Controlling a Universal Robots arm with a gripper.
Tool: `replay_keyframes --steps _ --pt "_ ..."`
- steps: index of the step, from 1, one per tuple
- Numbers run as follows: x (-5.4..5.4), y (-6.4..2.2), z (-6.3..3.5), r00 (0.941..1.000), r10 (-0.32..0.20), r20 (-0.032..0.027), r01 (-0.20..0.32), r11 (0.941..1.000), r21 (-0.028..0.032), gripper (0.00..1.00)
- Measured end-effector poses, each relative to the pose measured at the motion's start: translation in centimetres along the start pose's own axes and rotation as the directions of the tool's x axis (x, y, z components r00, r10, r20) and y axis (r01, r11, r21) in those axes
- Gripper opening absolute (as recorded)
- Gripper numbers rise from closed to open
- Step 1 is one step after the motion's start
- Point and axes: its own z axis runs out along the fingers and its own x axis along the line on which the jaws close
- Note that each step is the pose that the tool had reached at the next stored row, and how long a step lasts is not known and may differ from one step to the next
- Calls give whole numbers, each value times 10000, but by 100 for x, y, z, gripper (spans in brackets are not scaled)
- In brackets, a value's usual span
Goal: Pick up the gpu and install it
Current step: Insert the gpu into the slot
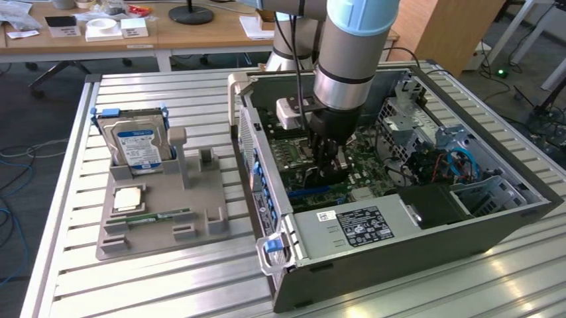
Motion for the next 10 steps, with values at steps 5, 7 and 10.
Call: replay_keyframes --steps 5,7,10 --pt "0 0 8 10000 0 0 0 10000 0 26" --pt "0 0 9 10000 0 0 0 10000 0 26" --pt "0 0 17 10000 0 2 0 10000 1 26"
